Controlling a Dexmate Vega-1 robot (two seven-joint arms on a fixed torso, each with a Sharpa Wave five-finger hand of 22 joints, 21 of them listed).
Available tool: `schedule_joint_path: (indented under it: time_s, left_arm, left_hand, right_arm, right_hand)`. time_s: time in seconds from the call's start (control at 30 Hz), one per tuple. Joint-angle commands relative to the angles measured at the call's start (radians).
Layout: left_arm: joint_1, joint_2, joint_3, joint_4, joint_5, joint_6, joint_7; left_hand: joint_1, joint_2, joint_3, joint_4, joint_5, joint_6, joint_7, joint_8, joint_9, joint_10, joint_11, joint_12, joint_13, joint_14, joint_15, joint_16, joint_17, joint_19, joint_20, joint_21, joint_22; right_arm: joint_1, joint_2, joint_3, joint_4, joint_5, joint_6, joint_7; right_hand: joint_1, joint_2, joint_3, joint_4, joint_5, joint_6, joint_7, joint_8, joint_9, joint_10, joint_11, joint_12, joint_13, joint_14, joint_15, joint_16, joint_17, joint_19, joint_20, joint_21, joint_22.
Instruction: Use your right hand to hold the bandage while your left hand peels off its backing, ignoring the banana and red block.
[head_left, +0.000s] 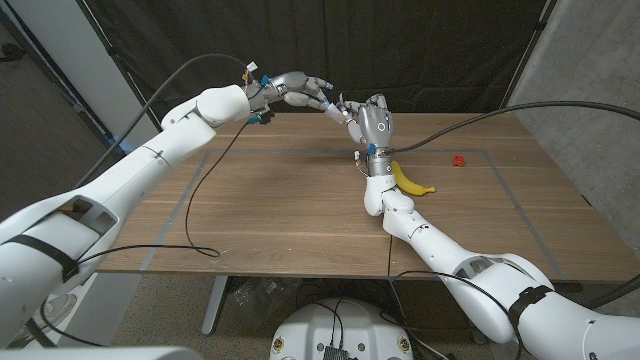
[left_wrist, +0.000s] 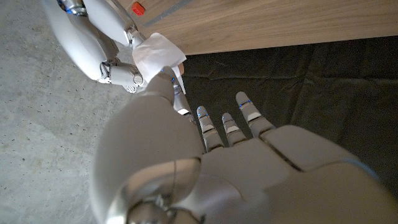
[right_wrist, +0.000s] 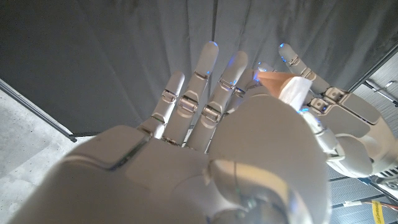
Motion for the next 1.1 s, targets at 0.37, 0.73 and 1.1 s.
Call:
schedule_joint_path:
  time_s: [0.37,0.73,1.1]
  left_arm:
    - [0.143,0.120,-0.097,-0.203,-0.025,0.053,0.051]
    - [0.317,0.184,-0.215,-0.349,-0.013,0.074,0.236]
    - [0.402,0.214,-0.248,-0.419,0.038,0.096,0.303]
  left_hand:
    - [-0.007,-0.003,0.003,0.016,0.027,-0.003,-0.008,0.035,0.042,0.016,-0.008,0.014,0.019,-0.016,-0.013,0.000,0.009,-0.012,-0.015,0.009,0.006]
    - [-0.006,-0.007,0.003,0.020,0.040,0.005,-0.009,0.056,0.063,0.025,-0.013,0.026,0.030,-0.008,-0.022,0.003,0.011,-0.013,-0.014,0.014,0.007]
    - [-0.005,-0.013,0.001,0.024,0.049,0.002,-0.005,0.071,0.081,0.017,-0.015,0.033,0.042,-0.012,-0.018,0.001,0.013,-0.017,-0.012,0.018,0.007]
  right_arm:
    - [0.013,0.011,0.004,0.016,0.013,-0.010,0.000]
    - [0.024,0.035,0.036,0.054,0.081,-0.046,0.000]
    - [-0.022,0.033,0.070,0.000,0.175,-0.090,0.000]
  right_hand:
    - [0.007,0.002,-0.008,0.003,0.004,0.032,-0.017,0.003,0.004,0.008,-0.004,-0.005,0.005,0.007,-0.077,-0.004,0.004,0.005,-0.147,0.006,0.004]
    - [0.009,0.001,-0.010,0.001,0.004,0.034,-0.017,0.004,0.005,0.013,-0.004,-0.005,0.007,0.008,-0.077,-0.005,0.004,0.004,-0.147,0.010,0.005]
    - [0.010,0.001,-0.011,0.000,0.003,0.036,-0.017,0.005,0.007,0.021,-0.003,-0.004,0.006,0.011,-0.077,-0.005,0.004,0.004,-0.147,0.013,0.005]
